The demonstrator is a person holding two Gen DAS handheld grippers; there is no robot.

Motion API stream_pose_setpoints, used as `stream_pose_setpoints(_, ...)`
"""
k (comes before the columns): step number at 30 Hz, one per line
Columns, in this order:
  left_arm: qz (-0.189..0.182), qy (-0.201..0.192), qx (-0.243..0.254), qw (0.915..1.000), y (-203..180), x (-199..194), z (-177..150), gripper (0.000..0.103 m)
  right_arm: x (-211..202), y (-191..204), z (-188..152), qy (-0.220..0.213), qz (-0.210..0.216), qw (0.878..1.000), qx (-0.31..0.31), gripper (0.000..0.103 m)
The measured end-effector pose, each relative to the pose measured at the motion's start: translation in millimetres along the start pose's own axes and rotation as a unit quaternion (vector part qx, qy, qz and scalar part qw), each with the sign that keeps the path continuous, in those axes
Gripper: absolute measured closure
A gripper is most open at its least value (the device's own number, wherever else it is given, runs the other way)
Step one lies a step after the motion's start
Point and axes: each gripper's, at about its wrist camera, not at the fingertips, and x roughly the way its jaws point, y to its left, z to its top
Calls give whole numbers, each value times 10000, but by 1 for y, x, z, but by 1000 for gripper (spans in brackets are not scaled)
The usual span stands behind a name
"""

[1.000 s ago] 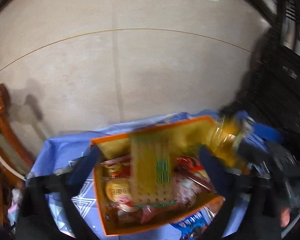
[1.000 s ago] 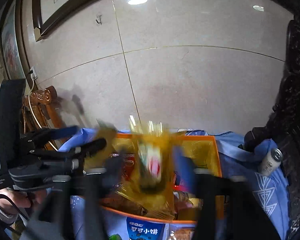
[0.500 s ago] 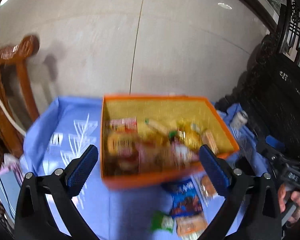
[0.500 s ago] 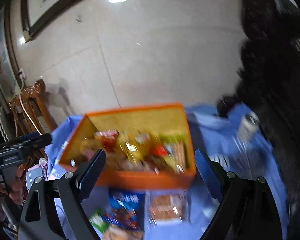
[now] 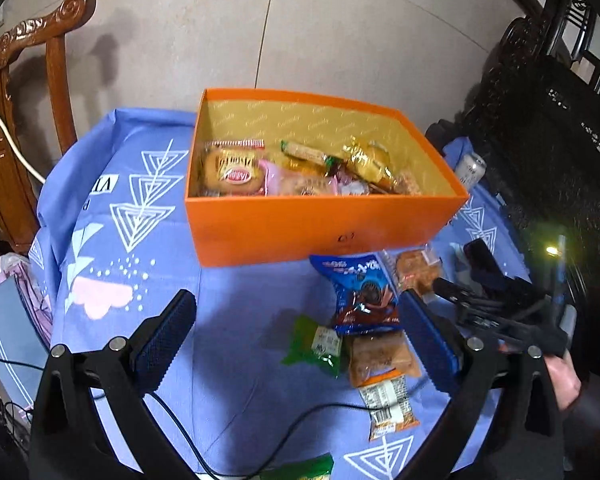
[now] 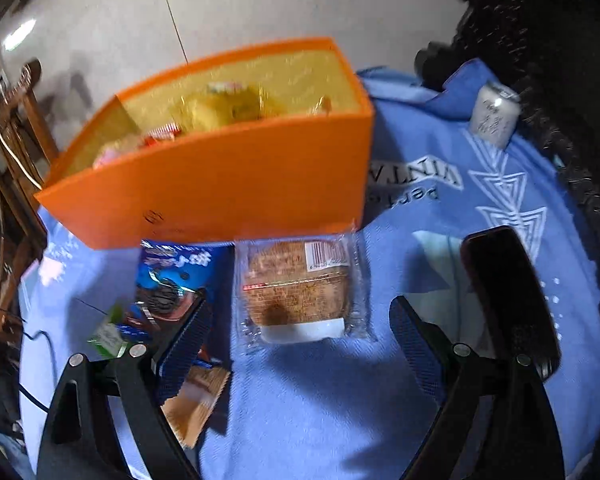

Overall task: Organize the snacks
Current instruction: 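Move both open tools back toward the remaining snacks beside the box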

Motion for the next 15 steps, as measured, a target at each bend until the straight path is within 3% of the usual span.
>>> stream_pose_setpoints(15, 86, 271, -57, 9996, 7, 21, 3, 4, 48, 6, 8, 464, -66, 9987, -223, 12)
